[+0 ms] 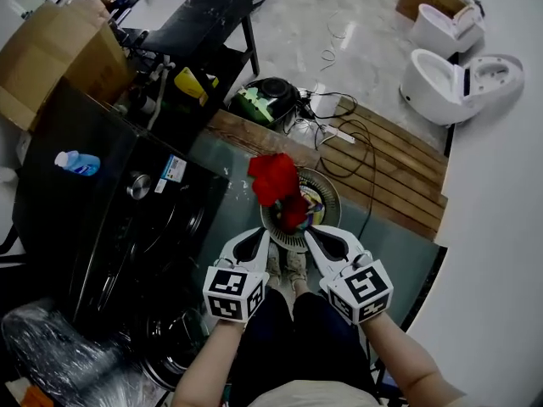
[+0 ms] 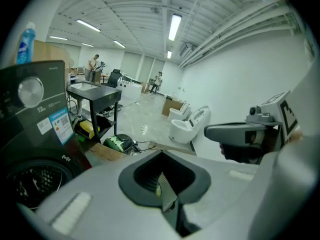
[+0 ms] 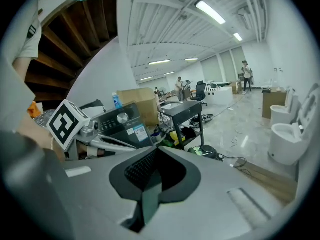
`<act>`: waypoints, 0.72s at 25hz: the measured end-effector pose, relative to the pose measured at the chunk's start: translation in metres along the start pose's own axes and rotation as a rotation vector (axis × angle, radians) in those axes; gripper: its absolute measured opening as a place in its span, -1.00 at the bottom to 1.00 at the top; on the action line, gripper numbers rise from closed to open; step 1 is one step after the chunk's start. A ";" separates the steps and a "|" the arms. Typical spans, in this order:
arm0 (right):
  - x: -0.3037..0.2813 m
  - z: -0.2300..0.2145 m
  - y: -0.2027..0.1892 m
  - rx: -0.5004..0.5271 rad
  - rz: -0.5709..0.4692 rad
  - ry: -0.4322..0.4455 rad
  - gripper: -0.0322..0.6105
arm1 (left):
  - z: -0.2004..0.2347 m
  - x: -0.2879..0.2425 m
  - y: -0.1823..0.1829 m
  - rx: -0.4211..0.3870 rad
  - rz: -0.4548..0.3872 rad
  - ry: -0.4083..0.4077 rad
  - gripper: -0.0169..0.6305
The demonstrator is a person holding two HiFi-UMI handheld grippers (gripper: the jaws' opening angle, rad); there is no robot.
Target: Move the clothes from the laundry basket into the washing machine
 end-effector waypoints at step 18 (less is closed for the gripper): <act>-0.152 -0.125 -0.168 -0.210 0.087 -0.117 -0.83 | 0.110 -0.226 -0.171 -0.028 0.172 0.037 -0.01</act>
Point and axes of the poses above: the fingertips, and each gripper's own axes: x backward along the fingers, z to its left, y out of its top, the point moved 5 cm from there along x, backward along the fingers, and after that the axes turned 13 degrees about -x, right-handed, at the moved point
